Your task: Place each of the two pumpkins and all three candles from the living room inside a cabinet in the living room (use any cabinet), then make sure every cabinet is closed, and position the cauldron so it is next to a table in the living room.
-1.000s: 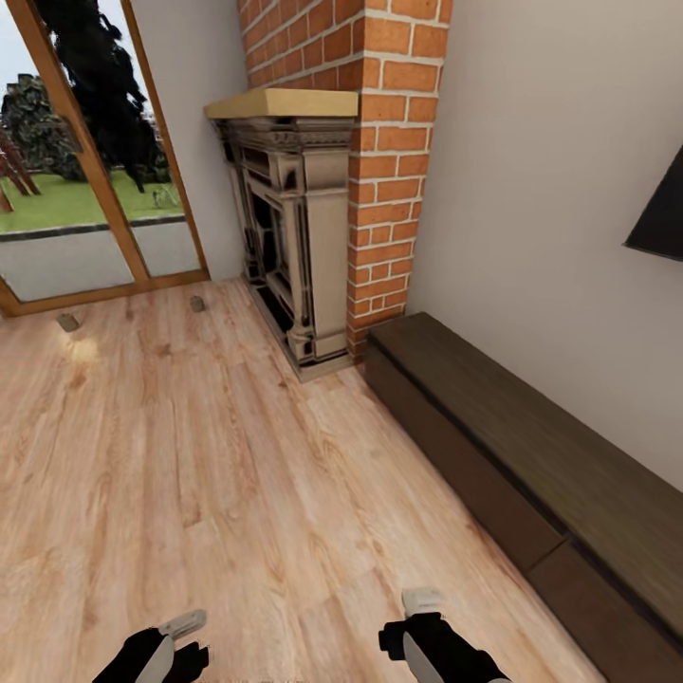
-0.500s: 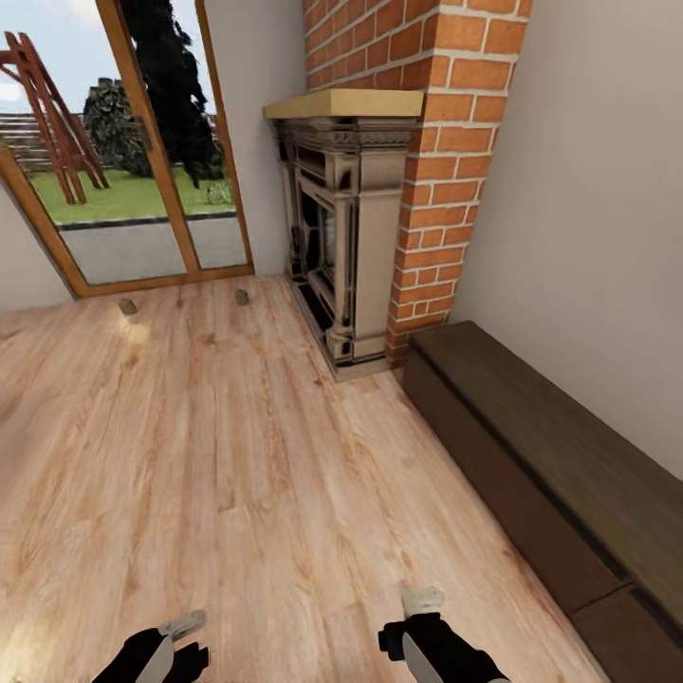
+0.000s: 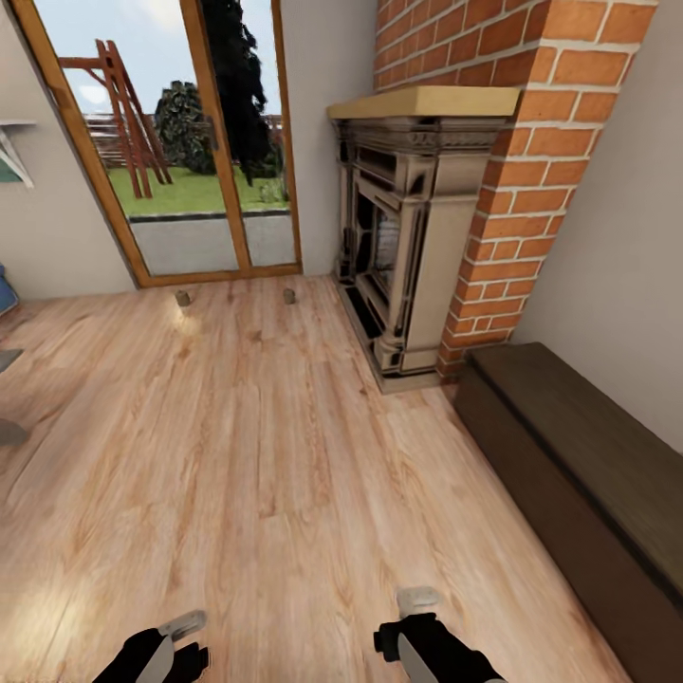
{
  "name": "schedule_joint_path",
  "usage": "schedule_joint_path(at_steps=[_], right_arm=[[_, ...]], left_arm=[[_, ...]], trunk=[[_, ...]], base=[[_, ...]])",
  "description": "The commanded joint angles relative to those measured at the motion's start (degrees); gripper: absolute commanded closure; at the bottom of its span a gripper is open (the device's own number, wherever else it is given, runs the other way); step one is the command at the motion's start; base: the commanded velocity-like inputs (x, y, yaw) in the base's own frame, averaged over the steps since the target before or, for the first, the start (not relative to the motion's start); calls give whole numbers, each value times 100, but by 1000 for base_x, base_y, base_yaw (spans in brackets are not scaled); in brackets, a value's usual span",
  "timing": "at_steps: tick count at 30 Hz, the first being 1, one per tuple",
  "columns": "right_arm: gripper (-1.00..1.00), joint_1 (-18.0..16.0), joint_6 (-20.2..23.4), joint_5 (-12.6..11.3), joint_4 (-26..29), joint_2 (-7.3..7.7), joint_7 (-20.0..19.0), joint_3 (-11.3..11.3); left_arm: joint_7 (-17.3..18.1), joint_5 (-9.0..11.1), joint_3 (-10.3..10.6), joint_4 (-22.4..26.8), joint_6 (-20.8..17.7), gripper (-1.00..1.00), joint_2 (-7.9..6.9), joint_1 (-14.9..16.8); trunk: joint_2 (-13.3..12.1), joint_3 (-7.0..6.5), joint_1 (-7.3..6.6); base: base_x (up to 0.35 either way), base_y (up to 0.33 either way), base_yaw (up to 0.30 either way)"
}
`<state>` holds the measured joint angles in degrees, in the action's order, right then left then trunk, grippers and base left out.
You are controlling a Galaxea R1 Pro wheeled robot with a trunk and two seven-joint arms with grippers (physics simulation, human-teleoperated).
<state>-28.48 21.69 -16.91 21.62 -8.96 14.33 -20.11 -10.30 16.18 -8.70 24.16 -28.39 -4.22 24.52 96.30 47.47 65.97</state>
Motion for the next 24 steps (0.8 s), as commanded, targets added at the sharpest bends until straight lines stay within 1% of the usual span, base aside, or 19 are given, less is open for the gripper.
schedule_joint_path(at_steps=[1,5,8,13,24], right_arm=[[-100,0,-3,-2,0,3,0,-1],[-100,0,-1,-5,0,4,0,-10],[-100,0,6,-5,0,-5,6,-20],[-100,0,4,-5,0,-19,3,-18],[-100,0,-6,-6,0,-22,0,-19]], left_arm=[[1,-1,0,0,0,-100,0,0],[2,-4,0,0,0,-100,-2,0],[2,-8,-2,-1,1,-100,-7,0],[2,-25,6,1,7,-100,-1,0],[2,-52,3,0,9,-100,0,0]], trunk=[[0,0,0],[0,9,0],[0,15,0],[0,17,0],[0,18,0]], base=[[266,172,287],[267,173,275],[267,181,145],[282,164,33],[324,16,2]])
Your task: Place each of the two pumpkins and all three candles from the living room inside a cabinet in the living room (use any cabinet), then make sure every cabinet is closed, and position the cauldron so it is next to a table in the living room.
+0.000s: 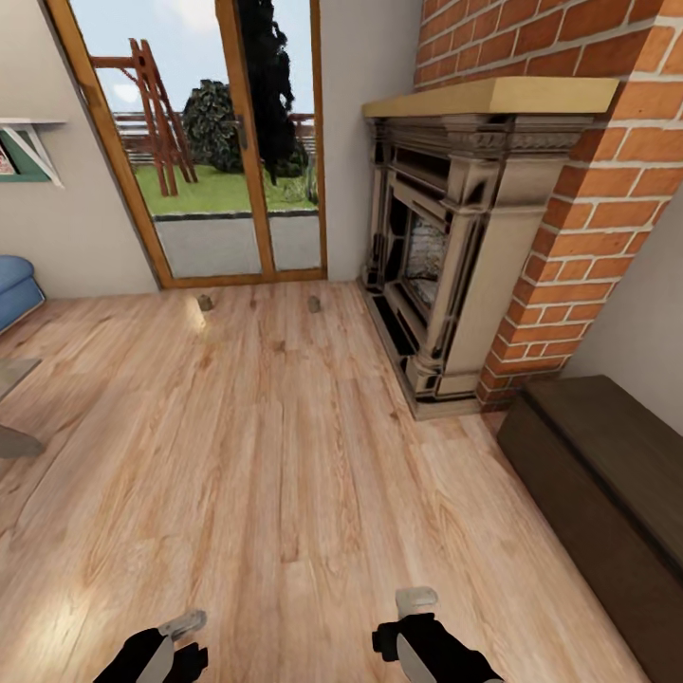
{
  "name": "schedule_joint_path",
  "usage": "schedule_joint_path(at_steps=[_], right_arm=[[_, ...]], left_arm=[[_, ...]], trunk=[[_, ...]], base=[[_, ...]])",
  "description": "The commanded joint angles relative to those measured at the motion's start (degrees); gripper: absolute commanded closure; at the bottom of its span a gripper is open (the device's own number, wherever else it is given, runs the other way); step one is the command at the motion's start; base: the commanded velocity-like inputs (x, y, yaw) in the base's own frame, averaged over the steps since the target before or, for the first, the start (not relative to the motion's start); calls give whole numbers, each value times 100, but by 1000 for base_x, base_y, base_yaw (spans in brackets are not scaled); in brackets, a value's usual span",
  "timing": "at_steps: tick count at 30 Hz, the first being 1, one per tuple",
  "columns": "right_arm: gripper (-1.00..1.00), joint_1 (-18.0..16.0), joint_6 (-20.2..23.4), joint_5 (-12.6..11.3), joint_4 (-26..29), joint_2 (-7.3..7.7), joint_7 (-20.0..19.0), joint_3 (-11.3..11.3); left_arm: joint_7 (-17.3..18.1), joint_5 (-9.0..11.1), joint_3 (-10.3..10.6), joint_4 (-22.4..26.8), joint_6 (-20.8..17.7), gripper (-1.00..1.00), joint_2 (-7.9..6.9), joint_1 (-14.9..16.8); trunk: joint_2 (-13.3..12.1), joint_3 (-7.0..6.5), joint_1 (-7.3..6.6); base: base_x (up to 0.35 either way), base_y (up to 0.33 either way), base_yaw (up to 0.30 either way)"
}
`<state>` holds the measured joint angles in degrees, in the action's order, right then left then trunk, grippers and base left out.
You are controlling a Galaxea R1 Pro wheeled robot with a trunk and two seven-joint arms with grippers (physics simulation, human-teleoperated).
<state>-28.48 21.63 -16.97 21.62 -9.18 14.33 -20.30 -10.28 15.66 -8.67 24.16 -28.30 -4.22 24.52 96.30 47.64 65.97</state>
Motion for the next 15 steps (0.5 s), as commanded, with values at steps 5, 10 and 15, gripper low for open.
schedule_joint_path(at_steps=[5,10,15], right_arm=[[-100,0,2,11,0,-2,0,-2],[-100,0,7,12,0,-4,0,-4],[-100,0,8,10,0,-5,0,-5]], left_arm=[[0,-6,5,-1,0,-100,0,0],[0,-10,5,0,2,-100,0,0],[0,-17,6,-1,2,-100,0,0]], trunk=[[0,0,0],[0,0,0],[0,0,0]], base=[[329,0,0],[329,0,24],[329,0,209]])
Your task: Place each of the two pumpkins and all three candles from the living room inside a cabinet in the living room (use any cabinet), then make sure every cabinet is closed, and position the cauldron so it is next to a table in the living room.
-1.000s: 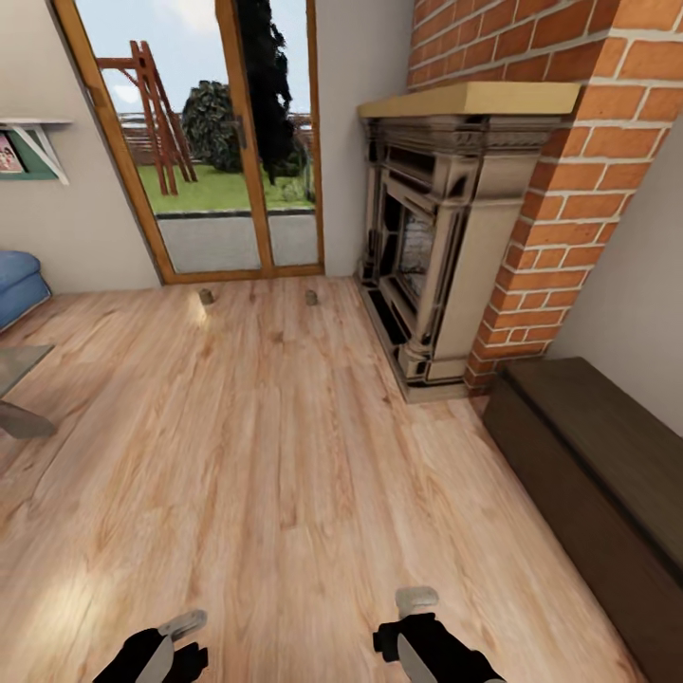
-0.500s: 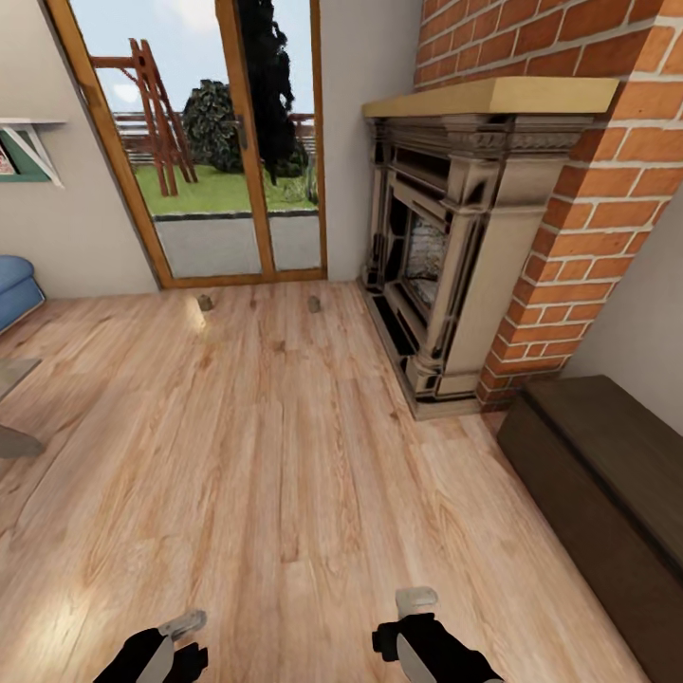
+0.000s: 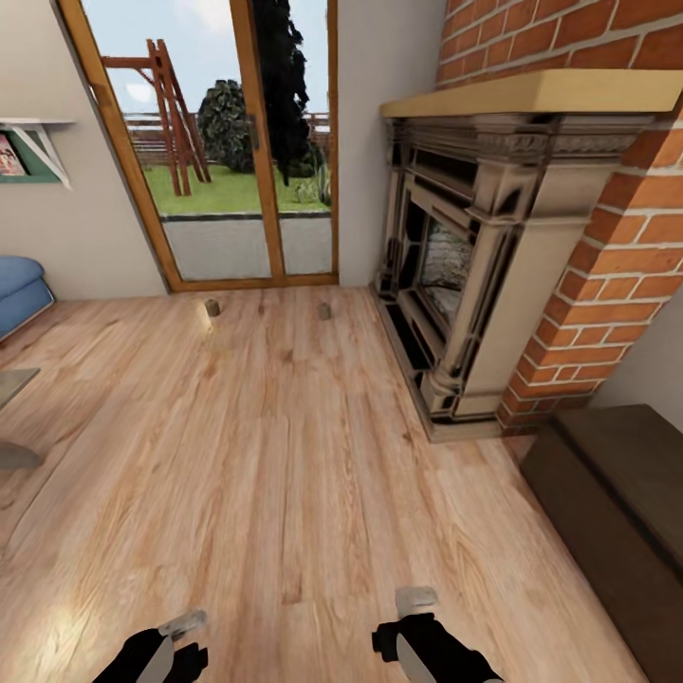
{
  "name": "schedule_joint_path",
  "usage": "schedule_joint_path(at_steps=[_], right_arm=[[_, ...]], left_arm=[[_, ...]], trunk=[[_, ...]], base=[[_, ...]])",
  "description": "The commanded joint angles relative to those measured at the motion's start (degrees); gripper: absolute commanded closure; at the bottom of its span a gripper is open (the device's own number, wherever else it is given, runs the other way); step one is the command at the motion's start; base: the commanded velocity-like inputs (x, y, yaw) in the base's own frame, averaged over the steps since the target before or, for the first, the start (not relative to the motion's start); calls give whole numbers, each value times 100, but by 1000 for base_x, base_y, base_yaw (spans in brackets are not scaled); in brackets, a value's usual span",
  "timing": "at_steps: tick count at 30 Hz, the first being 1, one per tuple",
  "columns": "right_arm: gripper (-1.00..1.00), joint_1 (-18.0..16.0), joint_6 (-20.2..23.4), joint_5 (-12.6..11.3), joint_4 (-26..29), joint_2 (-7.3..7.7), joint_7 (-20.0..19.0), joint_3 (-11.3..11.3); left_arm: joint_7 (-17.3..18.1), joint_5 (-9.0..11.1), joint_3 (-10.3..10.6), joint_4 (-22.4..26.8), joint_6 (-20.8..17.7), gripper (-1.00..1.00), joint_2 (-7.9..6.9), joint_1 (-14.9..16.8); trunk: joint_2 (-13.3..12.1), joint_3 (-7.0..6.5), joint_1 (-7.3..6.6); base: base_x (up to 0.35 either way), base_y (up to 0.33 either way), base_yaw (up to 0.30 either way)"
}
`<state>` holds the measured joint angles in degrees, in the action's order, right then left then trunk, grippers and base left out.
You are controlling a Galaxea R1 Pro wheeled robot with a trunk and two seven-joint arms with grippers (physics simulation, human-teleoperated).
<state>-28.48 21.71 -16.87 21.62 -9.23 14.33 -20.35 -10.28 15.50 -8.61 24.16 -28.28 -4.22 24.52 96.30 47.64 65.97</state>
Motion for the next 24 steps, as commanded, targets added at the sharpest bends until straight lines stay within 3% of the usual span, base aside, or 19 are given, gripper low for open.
schedule_joint_path(at_steps=[1,16,24], right_arm=[[-100,0,0,-3,0,0,0,0],[-100,0,-8,-9,0,8,0,5],[-100,0,-9,-9,0,9,0,5]], left_arm=[[0,-1,0,0,1,-100,0,0],[5,15,0,-6,231,-100,0,0],[98,15,0,-7,243,-100,0,1]], trunk=[[0,0,0],[0,0,0],[0,2,0]], base=[[330,0,267],[329,0,287],[330,0,76]])
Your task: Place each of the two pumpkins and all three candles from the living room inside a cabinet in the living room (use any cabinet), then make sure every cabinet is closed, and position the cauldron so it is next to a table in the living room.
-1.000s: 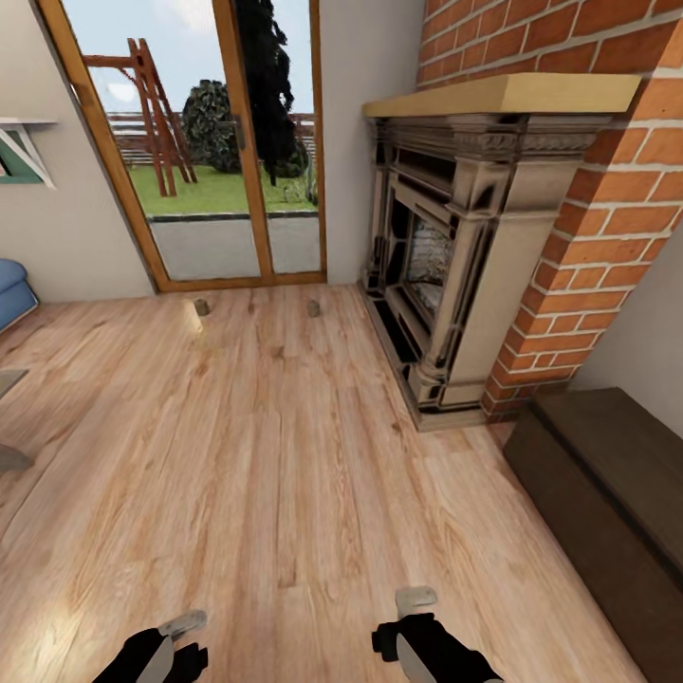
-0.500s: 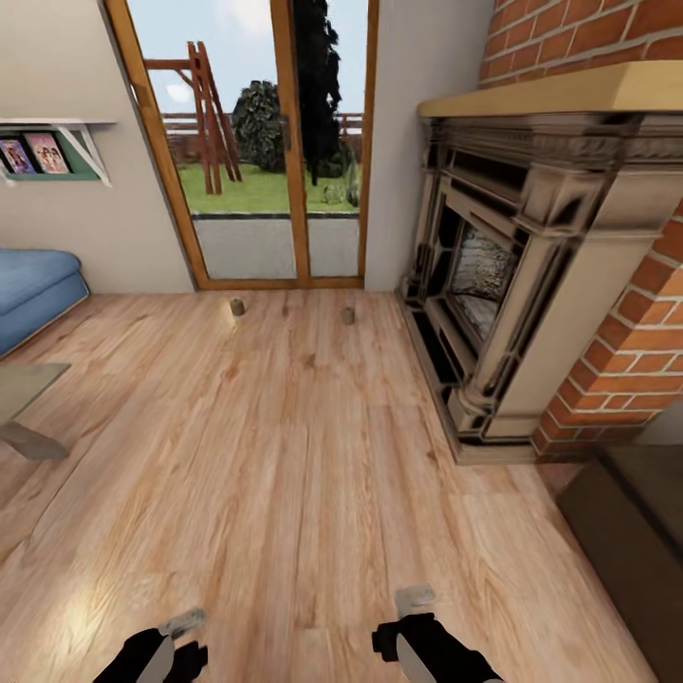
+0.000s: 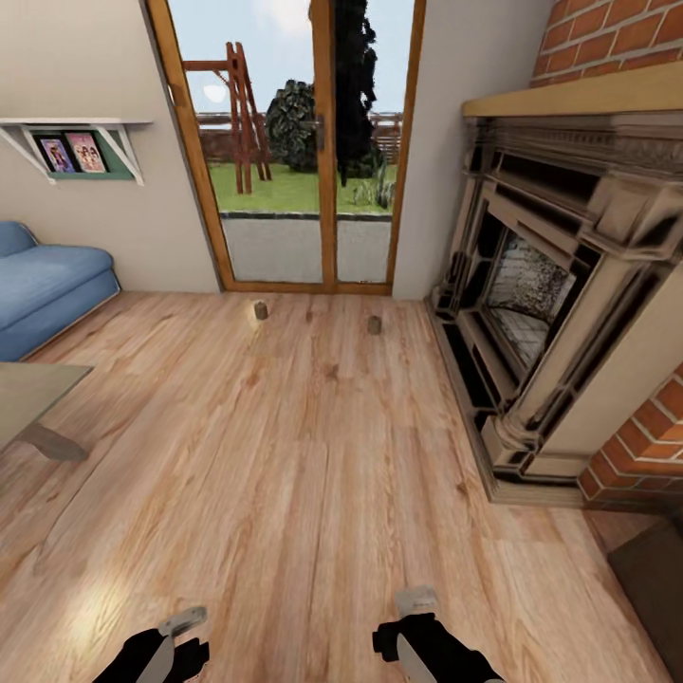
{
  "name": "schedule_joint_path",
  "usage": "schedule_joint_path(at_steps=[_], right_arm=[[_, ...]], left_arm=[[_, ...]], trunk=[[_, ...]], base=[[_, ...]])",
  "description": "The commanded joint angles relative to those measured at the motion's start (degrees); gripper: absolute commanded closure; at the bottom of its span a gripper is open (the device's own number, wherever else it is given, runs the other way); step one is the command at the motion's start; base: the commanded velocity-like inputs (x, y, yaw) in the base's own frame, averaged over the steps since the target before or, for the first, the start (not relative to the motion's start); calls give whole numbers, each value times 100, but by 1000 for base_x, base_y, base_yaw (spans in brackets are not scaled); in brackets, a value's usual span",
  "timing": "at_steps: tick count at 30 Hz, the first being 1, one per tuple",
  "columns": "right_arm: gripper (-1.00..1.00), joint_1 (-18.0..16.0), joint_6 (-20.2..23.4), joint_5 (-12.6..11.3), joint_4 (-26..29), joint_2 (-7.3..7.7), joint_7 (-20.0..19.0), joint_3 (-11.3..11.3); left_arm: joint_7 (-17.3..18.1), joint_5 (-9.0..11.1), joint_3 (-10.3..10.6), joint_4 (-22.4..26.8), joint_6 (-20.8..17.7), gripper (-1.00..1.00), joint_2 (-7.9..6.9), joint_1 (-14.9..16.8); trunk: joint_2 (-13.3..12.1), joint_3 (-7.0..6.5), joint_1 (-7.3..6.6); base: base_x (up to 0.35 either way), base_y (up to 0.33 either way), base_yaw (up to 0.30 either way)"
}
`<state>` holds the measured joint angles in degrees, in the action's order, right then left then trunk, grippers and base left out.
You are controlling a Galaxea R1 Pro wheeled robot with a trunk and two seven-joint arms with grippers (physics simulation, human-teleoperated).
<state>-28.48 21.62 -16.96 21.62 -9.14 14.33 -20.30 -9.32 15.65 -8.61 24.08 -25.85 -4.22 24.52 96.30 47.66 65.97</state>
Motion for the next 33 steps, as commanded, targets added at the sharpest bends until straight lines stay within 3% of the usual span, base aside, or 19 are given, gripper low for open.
schedule_joint_path(at_steps=[1,15,26,33], right_arm=[[-100,0,0,0,0,0,0,0],[-100,0,-138,0,-56,0,-2,1],[-100,0,-148,-5,-70,0,-2,3],[-100,0,-149,-8,-70,0,-6,5]], left_arm=[[17,-1,0,0,0,-100,0,0],[110,-5,9,0,1,-100,0,-1],[114,-18,10,0,2,-100,0,-8],[114,-18,9,0,8,-100,0,-9]], trunk=[[0,0,0],[0,0,0],[0,0,0],[0,0,0]], base=[[329,0,10],[315,54,1],[49,142,-2],[2,9,-196]])
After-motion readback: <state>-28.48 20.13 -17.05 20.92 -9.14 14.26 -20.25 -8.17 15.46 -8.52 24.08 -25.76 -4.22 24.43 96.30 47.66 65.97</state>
